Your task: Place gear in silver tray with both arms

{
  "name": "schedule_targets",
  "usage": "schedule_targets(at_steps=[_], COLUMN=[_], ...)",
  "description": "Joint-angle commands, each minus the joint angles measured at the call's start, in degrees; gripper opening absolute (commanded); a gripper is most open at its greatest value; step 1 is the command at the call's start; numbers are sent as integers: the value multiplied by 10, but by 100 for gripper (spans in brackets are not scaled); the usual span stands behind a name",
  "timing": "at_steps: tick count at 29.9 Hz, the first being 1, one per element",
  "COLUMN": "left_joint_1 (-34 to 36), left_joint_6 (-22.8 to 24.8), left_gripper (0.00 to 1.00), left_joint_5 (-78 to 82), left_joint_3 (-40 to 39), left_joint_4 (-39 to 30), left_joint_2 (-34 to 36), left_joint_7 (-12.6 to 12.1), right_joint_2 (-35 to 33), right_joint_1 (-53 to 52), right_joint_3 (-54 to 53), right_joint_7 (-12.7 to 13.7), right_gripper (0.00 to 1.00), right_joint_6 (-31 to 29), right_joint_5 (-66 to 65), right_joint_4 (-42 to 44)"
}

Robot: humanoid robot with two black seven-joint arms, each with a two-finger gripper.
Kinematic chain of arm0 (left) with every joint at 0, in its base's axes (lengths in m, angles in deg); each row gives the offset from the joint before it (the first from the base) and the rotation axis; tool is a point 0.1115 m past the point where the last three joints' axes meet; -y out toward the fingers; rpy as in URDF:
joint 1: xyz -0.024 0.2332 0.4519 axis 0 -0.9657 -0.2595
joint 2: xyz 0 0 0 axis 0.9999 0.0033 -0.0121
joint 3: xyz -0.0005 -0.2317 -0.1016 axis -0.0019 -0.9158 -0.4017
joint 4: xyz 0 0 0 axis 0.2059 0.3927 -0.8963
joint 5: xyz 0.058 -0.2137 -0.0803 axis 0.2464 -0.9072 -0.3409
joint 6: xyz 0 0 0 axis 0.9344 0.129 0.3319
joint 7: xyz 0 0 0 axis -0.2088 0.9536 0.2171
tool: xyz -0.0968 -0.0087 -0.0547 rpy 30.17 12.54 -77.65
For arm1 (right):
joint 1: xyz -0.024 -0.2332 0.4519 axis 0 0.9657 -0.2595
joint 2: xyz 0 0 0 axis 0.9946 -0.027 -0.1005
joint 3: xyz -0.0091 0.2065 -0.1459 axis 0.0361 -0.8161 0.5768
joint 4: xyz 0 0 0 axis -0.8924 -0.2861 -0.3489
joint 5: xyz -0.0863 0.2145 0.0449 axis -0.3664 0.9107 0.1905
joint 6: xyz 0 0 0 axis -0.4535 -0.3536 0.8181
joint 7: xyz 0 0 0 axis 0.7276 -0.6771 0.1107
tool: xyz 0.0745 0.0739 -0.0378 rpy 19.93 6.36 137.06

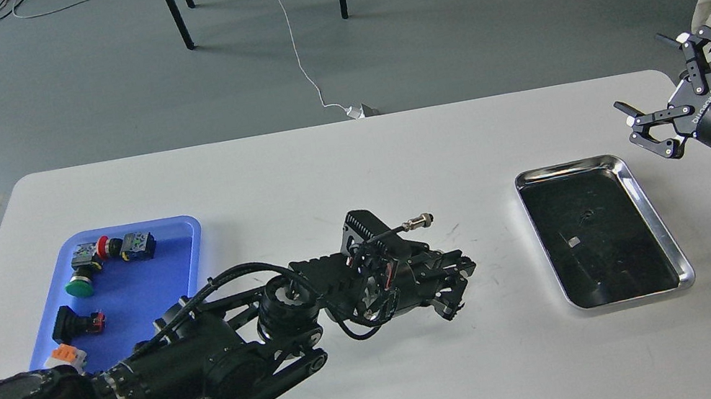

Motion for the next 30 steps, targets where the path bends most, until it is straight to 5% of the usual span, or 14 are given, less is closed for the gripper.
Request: schedule_targets(at_steps=[1,3,7,11,14,22,30], left_joint_1=[-1,-3,-7,-7,0,31,50], left_joint_6=[-12,-13,-21,-44,-63,-96,-127], left_gripper=[36,51,62,89,97,98,98], left_joint_5=[-2,-7,-16,-40,-80,-200,-319], left_joint_3=[0,-1,-1,-1,-9,-117,-207], left_joint_4=[0,0,-1,-1,-1,-9,-40], left_joint_2=[0,0,0,0,0,4,112], left_joint_7=[-1,-2,-3,-3,-3,-4,-22], right_joint_2=[0,1,2,0,-1,-20,-13], right_joint_1=[-1,-1,-2,-17,-27,-87,-137], right_joint_3=[-7,-10,-11,-8,-5,-4,-1], right_joint_7=[-1,-1,0,0,2,19,68], right_gripper=[98,98,98,98,98,98,98], right_joint_6=[0,0,0,0,0,0,0], right_joint_5=[0,-1,0,-1,-4,-122,-299], right_joint_4=[0,0,0,-2,-4,-31,-150])
